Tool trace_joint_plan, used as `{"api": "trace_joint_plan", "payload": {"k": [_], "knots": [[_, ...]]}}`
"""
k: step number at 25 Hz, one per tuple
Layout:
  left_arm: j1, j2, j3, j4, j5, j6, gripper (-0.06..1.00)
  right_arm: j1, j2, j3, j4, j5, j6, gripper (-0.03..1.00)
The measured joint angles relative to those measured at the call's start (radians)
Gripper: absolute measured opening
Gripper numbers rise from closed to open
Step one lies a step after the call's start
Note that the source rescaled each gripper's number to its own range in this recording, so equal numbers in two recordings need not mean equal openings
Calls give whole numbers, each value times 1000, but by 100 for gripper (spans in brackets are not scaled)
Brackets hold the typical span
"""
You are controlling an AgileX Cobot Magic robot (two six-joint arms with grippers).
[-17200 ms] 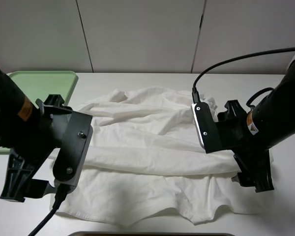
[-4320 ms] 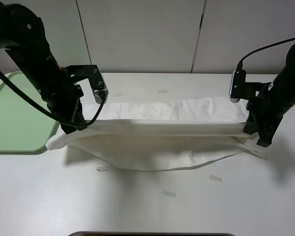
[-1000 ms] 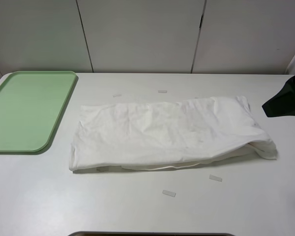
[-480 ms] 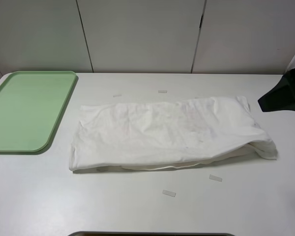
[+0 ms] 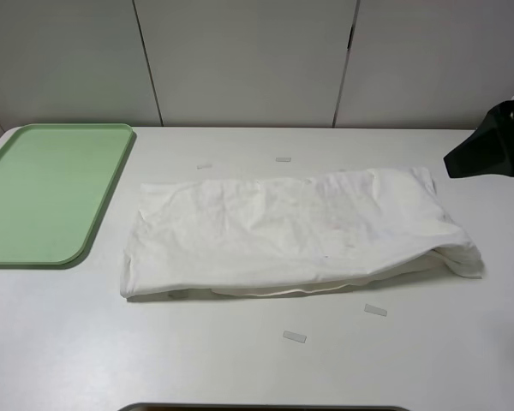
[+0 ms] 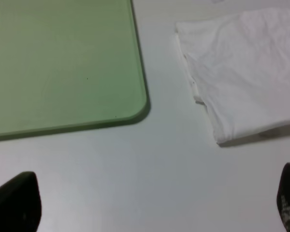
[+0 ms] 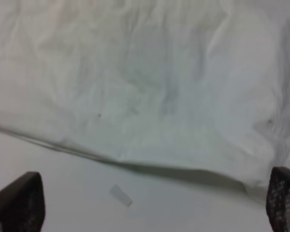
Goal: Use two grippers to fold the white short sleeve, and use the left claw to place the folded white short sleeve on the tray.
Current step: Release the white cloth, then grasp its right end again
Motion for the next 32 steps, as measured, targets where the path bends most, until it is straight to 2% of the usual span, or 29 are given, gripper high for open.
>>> {"api": "trace_joint_plan", "payload": {"k": [7,10,12,13,19,32], "knots": [[0,-1,0,0,0,0,97,0,164,0,-17,-88,57,100],[0,-1,0,0,0,0,97,0,328,-28,-80,-162,110,100],[0,-1,0,0,0,0,97,0,375,-51,-101,-167,125,100],[0,-1,0,0,0,0,97,0,472,-104,-146,-168,147,100],[0,-1,0,0,0,0,97,-7,728,-277,-303,-172,217,100],[0,-1,0,0,0,0,97,-132,1003,-333,-328,-178,189,100]]}}
